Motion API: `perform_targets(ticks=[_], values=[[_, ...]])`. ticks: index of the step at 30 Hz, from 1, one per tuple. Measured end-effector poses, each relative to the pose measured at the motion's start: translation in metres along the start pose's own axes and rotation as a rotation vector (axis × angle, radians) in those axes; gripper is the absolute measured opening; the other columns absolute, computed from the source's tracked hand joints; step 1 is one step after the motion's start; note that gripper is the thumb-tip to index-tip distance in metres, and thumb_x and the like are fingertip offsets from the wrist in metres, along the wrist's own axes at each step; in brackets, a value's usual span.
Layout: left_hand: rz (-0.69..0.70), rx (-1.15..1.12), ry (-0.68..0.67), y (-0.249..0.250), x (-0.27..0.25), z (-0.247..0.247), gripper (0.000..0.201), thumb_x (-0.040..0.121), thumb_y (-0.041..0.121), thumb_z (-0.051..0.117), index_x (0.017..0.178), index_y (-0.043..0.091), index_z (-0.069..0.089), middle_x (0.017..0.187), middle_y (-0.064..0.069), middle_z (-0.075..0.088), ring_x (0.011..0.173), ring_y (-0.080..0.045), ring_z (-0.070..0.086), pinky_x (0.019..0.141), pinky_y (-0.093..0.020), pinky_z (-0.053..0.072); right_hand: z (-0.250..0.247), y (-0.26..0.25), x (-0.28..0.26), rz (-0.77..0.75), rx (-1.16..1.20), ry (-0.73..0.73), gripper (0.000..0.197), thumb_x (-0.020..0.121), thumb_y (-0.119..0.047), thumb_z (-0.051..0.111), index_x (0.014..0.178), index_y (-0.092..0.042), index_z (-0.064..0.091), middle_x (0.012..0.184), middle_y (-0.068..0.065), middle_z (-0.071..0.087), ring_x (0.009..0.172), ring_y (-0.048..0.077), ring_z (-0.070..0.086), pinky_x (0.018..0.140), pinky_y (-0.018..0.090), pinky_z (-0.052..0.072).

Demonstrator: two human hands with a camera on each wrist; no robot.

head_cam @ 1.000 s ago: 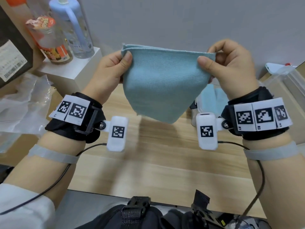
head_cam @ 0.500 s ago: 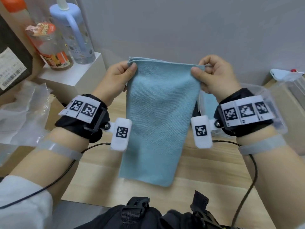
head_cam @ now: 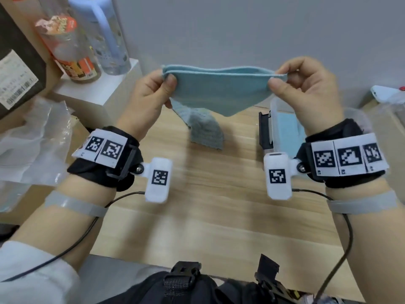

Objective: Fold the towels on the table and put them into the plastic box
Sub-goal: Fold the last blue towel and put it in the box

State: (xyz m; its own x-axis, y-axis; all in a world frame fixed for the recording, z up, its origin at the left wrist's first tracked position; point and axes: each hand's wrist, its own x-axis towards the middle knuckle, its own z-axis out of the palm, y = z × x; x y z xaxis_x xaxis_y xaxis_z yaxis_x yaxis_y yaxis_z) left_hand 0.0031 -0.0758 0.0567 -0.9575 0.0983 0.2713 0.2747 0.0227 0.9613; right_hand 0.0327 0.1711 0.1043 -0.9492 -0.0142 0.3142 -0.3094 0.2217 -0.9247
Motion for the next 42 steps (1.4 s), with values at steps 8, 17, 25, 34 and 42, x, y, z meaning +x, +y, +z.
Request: perform_targets(ticks=[8, 17, 25, 34, 42], values=[[-0.52, 0.061, -0.321, -0.123, -0.113, -0.009, 0.027, 0.077, 0.053, 0.06, 0.088, 0.029, 0.067, 0.076, 0.023, 0.069, 0.074, 0.008, 0.057, 0.072, -0.008, 0.045, 0.013, 0.132, -0.11, 0.514, -0.066, -0.371, 0.025, 0.08, 0.005, 0.061, 0.074, -0.018, 0.053, 0.046, -0.01, 0.058, 0.051, -0.002, 0.053, 0.06, 0.006, 0.042], [-0.824, 0.131, -0.336, -0.168, -0.162, -0.002, 0.022, 0.093, 0.009, 0.047, 0.073, 0.008, 0.055, 0.056, -0.001, 0.053, 0.042, -0.001, 0.051, 0.045, -0.011, 0.045, 0.041, 0.206, -0.164, 0.769, -0.178, -0.408, 0.024, 0.091, -0.009, 0.049, 0.074, -0.025, 0.042, 0.069, 0.003, 0.053, 0.062, 0.01, 0.05, 0.06, 0.023, 0.04], [-0.844, 0.305, -0.123, -0.186, -0.154, 0.008, 0.026, 0.091, 0.017, 0.054, 0.066, 0.012, 0.051, 0.063, -0.01, 0.05, 0.046, -0.019, 0.055, 0.037, -0.017, 0.044, 0.061, 0.222, -0.156, 0.741, -0.554, -0.264, 0.011, 0.089, -0.025, 0.051, 0.083, -0.023, 0.043, 0.066, -0.009, 0.046, 0.075, 0.021, 0.049, 0.067, 0.028, 0.033], [-0.714, 0.564, -0.09, -0.186, -0.142, 0.006, 0.022, 0.074, 0.02, 0.072, 0.065, 0.023, 0.053, 0.061, 0.005, 0.057, 0.058, -0.016, 0.058, 0.064, -0.031, 0.051, 0.059, 0.217, -0.145, 0.604, -0.741, -0.303, 0.019, 0.084, -0.028, 0.056, 0.098, -0.02, 0.045, 0.076, 0.0, 0.053, 0.074, 0.024, 0.051, 0.069, 0.035, 0.041], [-0.262, 0.728, -0.553, -0.191, -0.133, -0.014, 0.045, 0.075, -0.016, 0.051, 0.099, 0.017, 0.07, 0.099, 0.005, 0.049, 0.095, -0.023, 0.054, 0.088, -0.039, 0.047, 0.038, 0.217, -0.158, 0.19, -0.689, -0.635, 0.05, 0.062, 0.013, 0.045, 0.095, -0.016, 0.069, 0.104, 0.009, 0.056, 0.099, 0.029, 0.051, 0.084, 0.03, 0.038]])
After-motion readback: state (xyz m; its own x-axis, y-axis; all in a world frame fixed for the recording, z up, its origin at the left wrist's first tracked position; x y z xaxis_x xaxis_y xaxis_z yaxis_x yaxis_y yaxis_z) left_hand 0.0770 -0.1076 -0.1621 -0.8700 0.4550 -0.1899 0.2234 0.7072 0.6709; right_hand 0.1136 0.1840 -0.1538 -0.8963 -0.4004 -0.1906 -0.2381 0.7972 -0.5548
